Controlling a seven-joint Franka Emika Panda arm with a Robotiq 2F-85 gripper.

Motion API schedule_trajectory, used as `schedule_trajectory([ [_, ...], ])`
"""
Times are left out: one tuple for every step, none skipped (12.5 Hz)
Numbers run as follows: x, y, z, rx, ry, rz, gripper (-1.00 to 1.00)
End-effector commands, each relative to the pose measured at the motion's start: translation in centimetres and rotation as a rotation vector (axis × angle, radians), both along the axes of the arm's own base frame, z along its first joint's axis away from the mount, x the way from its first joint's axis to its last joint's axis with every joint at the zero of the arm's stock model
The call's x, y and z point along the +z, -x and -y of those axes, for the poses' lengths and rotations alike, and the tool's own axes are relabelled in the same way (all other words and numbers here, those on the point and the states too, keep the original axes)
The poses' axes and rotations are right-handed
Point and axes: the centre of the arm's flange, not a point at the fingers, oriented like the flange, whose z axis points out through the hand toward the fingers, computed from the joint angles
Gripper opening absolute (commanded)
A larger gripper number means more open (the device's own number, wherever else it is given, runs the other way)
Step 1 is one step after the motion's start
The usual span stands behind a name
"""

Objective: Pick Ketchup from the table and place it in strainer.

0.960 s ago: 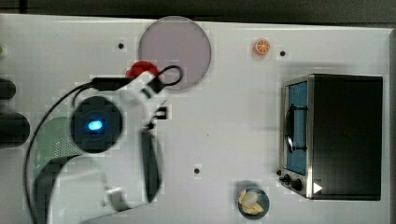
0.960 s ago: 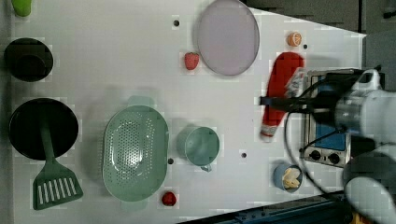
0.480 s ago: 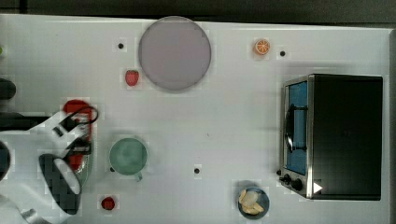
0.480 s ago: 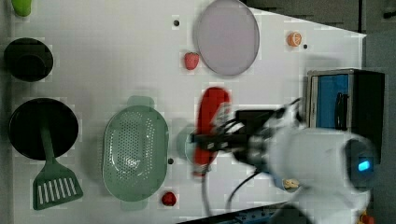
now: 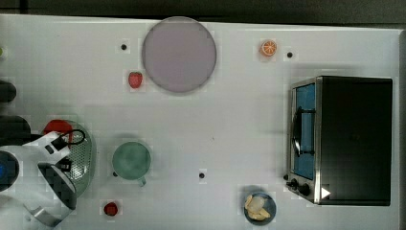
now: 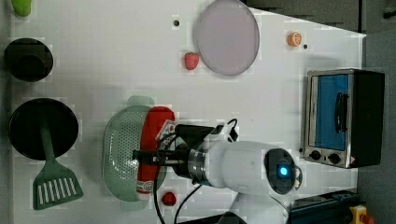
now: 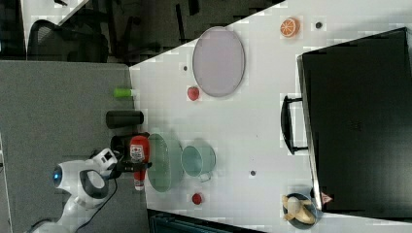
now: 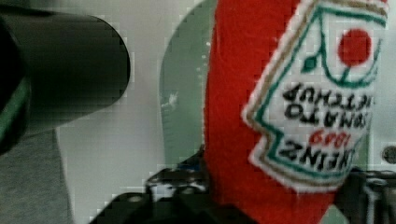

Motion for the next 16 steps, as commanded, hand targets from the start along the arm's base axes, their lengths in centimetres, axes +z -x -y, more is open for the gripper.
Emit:
schedule_trajectory([
  [-1.6,-2.3,1.3,-0.102,-0.013,0.002,0.97],
  [-2.0,-2.5,1.2,-0.117,-0.032,0.006,1.00],
  [-1.6,-2.6,1.1,-0.135,-0.041,0.014,1.00],
  [-0.9,-3.0,1.4,-0.161,-0.036,0.023,1.00],
  [0.4,-3.6,2.2,-0.192,-0.022,0.038,1.00],
  [2.1,-4.1,3.3,-0.222,0.012,0.048,1.00],
  [4.3,-4.6,4.8,-0.240,0.061,0.058,1.00],
  [6.8,-5.2,6.6,-0.263,0.118,0.066,1.00],
  [9.7,-6.0,8.6,-0.294,0.172,0.077,1.00],
  [12.7,-6.7,10.9,-0.323,0.222,0.082,1.00],
  [15.5,-7.2,13.4,-0.350,0.270,0.072,1.00],
  [18.2,-7.8,16.2,-0.388,0.299,0.054,1.00],
  [21.0,-8.5,19.4,-0.442,0.315,0.040,1.00],
  [23.8,-9.1,22.6,-0.501,0.314,0.044,1.00],
  [26.3,-9.5,25.9,-0.557,0.312,0.055,1.00],
  [28.4,-9.8,29.1,-0.622,0.303,0.065,1.00],
])
